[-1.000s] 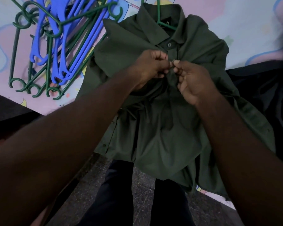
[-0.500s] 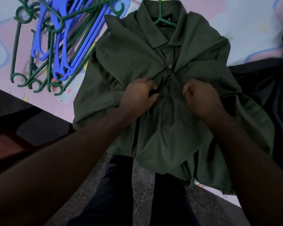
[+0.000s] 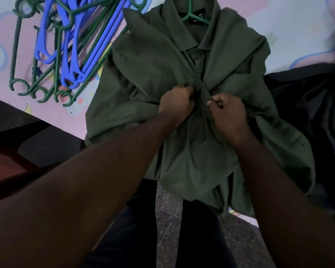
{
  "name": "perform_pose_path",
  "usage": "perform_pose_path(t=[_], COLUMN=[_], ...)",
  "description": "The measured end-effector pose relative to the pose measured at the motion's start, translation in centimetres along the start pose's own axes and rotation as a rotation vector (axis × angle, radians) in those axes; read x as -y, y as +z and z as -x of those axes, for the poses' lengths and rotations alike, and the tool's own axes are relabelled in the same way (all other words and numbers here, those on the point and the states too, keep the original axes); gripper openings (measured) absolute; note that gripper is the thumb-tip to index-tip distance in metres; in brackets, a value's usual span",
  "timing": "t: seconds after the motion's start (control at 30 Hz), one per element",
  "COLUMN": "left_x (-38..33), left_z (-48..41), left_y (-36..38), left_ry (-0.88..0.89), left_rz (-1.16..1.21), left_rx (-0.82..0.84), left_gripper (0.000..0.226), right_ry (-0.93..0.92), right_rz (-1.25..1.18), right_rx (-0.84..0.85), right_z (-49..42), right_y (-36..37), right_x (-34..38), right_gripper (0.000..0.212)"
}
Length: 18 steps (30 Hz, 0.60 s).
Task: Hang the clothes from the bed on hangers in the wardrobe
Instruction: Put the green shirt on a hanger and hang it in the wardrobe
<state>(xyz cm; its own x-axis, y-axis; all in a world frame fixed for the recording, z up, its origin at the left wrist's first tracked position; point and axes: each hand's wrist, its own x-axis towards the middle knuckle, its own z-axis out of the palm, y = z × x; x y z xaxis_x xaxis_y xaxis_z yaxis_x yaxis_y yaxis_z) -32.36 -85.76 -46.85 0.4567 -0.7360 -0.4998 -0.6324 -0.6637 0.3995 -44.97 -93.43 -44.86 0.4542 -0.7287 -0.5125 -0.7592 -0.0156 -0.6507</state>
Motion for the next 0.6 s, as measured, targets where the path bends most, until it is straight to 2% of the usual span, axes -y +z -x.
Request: perform_pose_path(t=[0.07, 0.1, 0.2, 0.27, 0.33, 0.4, 0.5, 0.6], left_x=[0.0, 0.0, 0.0, 0.3, 0.7, 1.0, 0.3, -0.5], left_z=[0.7, 1.2, 3.2, 4.2, 4.8, 5.2, 6.1, 6.7], left_y=[-0.3, -0.5, -1.5, -2.3, -3.1, -3.7, -3.8, -3.7], left_ry=[0.000, -0.008, -0.057, -0.126, -0.205, -0.186, -0.080, -0.108], left_rz=[0.046, 0.076, 0.142, 0.163, 0.251, 0.357, 0.496, 0.729], left_rx=[-0.037, -0.067, -0.147, -0.207, -0.296, -0.322, -0.191, -0.007], left_gripper=[0.026, 0.023, 0.021, 0.022, 0.018, 0.012, 0.010, 0.018], right_ry=[0.095, 0.110, 0.010, -0.025, 0.005, 0.059, 0.094, 0.117], right_rz=[-0.130, -0.116, 0.198, 0.291, 0.193, -0.047, -0.382, -0.491], right_rx=[0.016, 0.040, 0.129, 0.107, 0.081, 0.063, 0.024, 0.036], right_z=[-0.3, -0.4, 0.2, 0.9, 1.6, 2.4, 3.5, 4.2], right_y=[-0.2, -0.3, -0.8, -1.1, -1.3, -1.4, -1.4, -0.6], right_x=[-0.4, -0.6, -0.6, -0.4, -0.1, 0.5, 2.1, 3.0], right_gripper=[0.009, 0.008, 0.012, 0.017, 0.015, 0.009, 0.011, 0.014])
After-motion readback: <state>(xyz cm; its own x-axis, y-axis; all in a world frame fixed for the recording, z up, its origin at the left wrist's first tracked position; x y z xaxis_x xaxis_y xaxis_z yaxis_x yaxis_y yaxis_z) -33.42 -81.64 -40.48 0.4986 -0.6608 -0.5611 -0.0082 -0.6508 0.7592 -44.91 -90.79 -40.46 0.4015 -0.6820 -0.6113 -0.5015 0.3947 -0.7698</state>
